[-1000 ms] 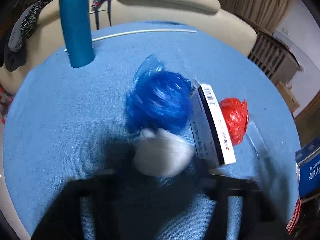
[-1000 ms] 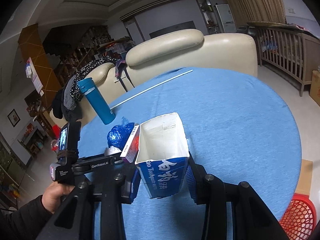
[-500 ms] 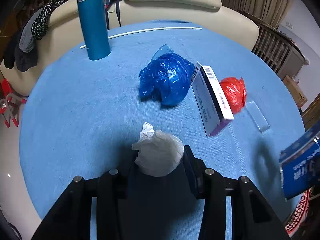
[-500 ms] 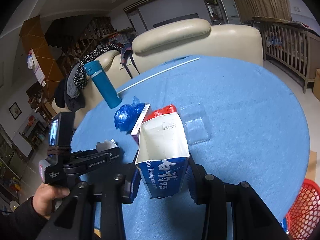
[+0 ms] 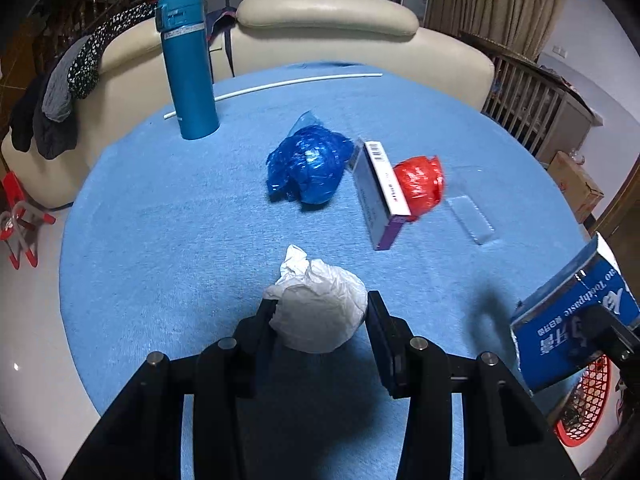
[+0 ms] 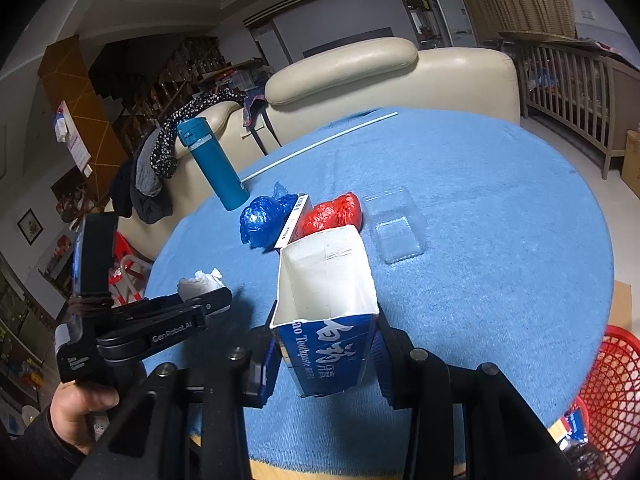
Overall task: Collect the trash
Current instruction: 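Carry the white bag and toothpaste box over the red basket and open both grippers, then return to the table and grasp the white Plendil box with the left gripper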
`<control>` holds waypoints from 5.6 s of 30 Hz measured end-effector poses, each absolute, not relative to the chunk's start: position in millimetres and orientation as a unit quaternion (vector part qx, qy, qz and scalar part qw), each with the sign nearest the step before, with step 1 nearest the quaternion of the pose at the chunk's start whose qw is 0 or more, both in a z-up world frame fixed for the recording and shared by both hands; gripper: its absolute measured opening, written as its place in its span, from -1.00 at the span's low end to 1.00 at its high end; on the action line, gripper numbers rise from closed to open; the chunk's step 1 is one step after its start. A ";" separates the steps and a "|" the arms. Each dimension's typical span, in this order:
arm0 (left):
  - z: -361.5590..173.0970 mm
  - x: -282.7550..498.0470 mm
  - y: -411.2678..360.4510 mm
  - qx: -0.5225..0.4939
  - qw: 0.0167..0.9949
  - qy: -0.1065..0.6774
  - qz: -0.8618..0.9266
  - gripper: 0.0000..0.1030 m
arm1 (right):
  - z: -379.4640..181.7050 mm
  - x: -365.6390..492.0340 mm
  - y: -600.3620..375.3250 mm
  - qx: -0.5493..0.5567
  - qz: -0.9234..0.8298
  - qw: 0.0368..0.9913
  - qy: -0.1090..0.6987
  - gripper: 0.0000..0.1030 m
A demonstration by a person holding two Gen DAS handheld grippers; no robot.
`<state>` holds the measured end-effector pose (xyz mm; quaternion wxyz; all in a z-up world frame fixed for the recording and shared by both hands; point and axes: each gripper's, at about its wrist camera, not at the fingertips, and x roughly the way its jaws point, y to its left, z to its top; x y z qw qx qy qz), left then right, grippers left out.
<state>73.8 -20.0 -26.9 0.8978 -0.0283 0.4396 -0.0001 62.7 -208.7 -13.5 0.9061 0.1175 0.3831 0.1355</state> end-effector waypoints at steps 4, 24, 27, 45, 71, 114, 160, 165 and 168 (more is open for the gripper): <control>-24.8 64.2 -29.8 -0.026 0.899 0.436 -0.010 -0.12 | -15.6 55.1 -214.9 0.128 0.130 0.905 0.384 -0.18; -18.0 32.0 -65.9 0.005 0.903 0.427 -0.044 -0.12 | -13.3 22.8 -239.3 0.170 0.107 0.907 0.369 -0.18; -15.1 29.0 -69.5 0.007 0.904 0.424 -0.048 -0.12 | -11.2 18.6 -245.1 0.176 0.101 0.909 0.363 -0.18; -5.3 9.8 -98.9 0.031 0.907 0.413 -0.074 -0.12 | 1.7 -10.8 -271.0 0.195 0.073 0.918 0.337 -0.18; 15.8 -18.3 -158.6 0.081 0.902 0.397 -0.146 -0.12 | 11.5 -54.5 -322.5 0.214 0.011 0.925 0.313 -0.18; -17.9 -27.1 -336.0 0.179 0.820 0.443 -0.315 -0.12 | -25.6 -125.4 -482.5 0.298 -0.180 0.881 0.319 0.35; -13.3 72.7 -55.0 -0.024 0.881 0.469 -0.063 0.41 | 36.7 11.4 -286.0 0.163 0.060 0.924 0.340 0.35; -16.3 103.0 -65.3 0.002 0.884 0.464 -0.058 0.41 | 26.6 18.0 -283.5 0.161 0.050 0.919 0.357 0.35; -23.4 126.0 -69.3 0.001 0.885 0.464 -0.046 0.41 | 19.4 21.9 -292.1 0.165 0.039 0.915 0.367 0.35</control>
